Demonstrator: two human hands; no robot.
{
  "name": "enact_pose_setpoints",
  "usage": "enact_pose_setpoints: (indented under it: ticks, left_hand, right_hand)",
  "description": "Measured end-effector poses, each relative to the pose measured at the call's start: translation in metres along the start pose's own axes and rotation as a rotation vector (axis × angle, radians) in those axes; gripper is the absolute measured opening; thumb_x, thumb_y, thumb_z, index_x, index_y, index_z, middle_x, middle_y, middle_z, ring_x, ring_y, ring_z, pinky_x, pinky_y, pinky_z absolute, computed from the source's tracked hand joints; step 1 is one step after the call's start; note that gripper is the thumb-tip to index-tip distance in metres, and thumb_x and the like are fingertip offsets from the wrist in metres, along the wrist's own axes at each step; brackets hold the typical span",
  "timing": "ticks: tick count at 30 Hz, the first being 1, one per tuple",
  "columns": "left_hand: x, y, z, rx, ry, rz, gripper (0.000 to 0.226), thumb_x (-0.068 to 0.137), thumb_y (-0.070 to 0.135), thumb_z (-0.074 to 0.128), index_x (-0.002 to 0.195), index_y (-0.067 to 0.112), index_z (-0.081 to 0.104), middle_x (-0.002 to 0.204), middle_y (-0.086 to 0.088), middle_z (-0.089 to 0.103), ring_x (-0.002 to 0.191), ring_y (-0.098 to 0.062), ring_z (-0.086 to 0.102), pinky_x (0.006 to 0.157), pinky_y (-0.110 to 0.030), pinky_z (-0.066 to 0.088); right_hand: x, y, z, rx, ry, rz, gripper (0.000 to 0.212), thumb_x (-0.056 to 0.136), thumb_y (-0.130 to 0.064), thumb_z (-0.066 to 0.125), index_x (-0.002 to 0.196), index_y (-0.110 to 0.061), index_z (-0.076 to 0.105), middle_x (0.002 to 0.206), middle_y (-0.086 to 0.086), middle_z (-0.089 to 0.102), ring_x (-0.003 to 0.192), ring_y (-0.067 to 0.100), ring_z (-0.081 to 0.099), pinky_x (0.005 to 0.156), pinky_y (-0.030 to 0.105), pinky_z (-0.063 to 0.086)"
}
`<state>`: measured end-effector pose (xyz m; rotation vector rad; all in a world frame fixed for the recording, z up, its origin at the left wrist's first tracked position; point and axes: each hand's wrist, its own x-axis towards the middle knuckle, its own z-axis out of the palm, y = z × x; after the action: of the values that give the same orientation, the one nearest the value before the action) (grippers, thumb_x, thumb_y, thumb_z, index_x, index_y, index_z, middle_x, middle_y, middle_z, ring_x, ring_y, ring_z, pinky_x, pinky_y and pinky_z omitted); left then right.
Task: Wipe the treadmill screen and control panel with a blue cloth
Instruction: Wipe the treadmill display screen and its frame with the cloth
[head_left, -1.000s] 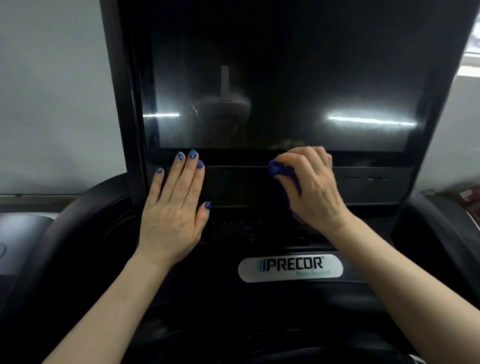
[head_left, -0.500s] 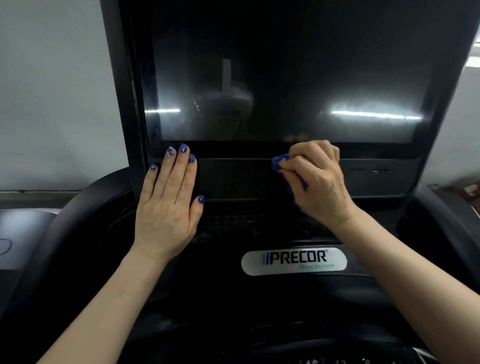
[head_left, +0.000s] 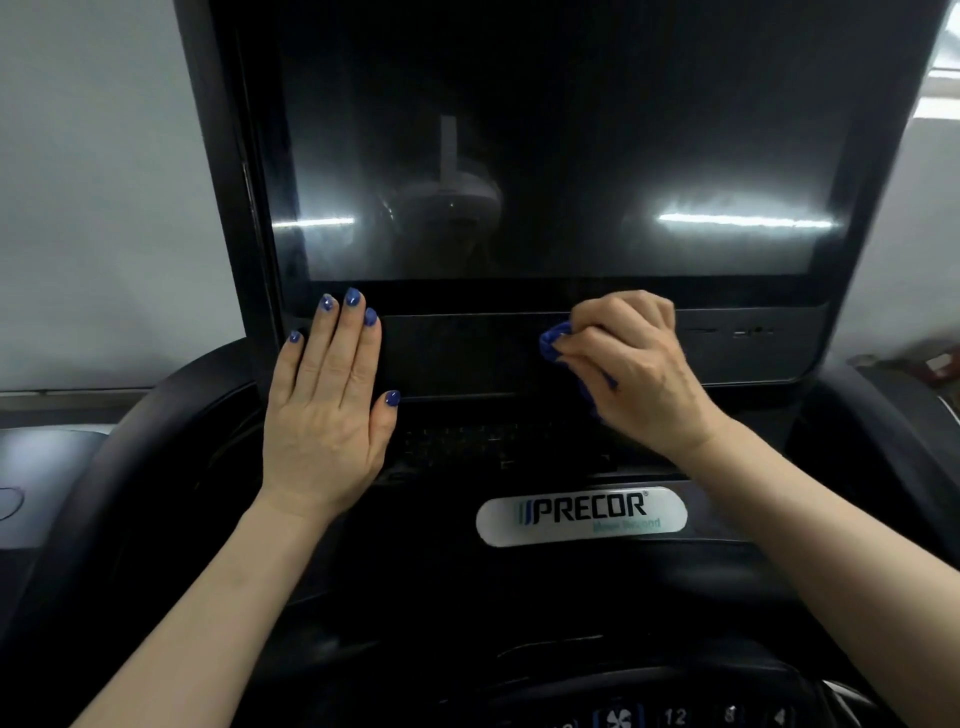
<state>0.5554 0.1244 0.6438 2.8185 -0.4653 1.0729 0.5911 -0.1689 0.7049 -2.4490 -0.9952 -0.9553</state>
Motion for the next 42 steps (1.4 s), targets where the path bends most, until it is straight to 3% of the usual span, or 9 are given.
enact_pose_setpoints:
  ticks: [21,26,31,36,42]
  left_hand:
    - [0.000,0.001,0.002,0.004,0.005,-0.018,0.062,0.104,0.030,0.033,0.158,0.004,0.015,0.167,-0.005,0.000,0.155,-0.021,0.000,0.126,-0.040,0.003]
    - [0.000,0.000,0.001,0.012,0.011,-0.011,0.061,0.105,0.030,0.032,0.157,0.002,0.018,0.165,-0.009,0.009,0.155,-0.022,0.000,0.126,-0.040,0.003]
    - [0.000,0.001,0.001,0.020,0.018,-0.018,0.059,0.105,0.030,0.031,0.156,0.001,0.021,0.165,-0.010,0.012,0.155,-0.022,0.002,0.126,-0.041,0.005]
    - [0.000,0.002,0.000,0.008,0.007,-0.021,0.060,0.105,0.030,0.031,0.156,0.002,0.019,0.164,-0.011,0.012,0.155,-0.022,0.000,0.126,-0.041,0.004]
    - [0.001,-0.001,-0.010,-0.091,-0.032,-0.014,0.062,0.104,0.029,0.035,0.157,0.004,0.016,0.165,-0.011,0.012,0.155,-0.022,0.000,0.126,-0.042,0.001]
  right_hand:
    - [-0.021,-0.001,-0.005,-0.005,-0.061,-0.013,0.008,0.088,-0.006,0.070,0.080,-0.008,0.071,0.095,0.003,0.066,0.091,0.025,0.058,0.086,0.037,0.035]
    - [-0.016,-0.010,0.005,0.022,-0.100,-0.064,0.008,0.091,-0.009,0.069,0.083,-0.010,0.071,0.097,0.002,0.066,0.095,0.021,0.055,0.092,0.030,0.030]
    - [-0.024,-0.004,-0.004,0.018,-0.078,-0.023,0.020,0.096,-0.013,0.059,0.081,-0.008,0.072,0.095,0.003,0.066,0.096,0.021,0.054,0.092,0.031,0.030]
    - [-0.007,-0.033,0.021,0.046,-0.068,-0.047,0.012,0.092,-0.007,0.066,0.081,-0.010,0.071,0.096,0.002,0.066,0.096,0.020,0.055,0.094,0.026,0.028]
    - [-0.009,-0.032,0.019,0.044,-0.062,-0.047,0.012,0.094,-0.012,0.066,0.084,-0.011,0.072,0.096,0.001,0.066,0.096,0.019,0.054,0.091,0.032,0.034]
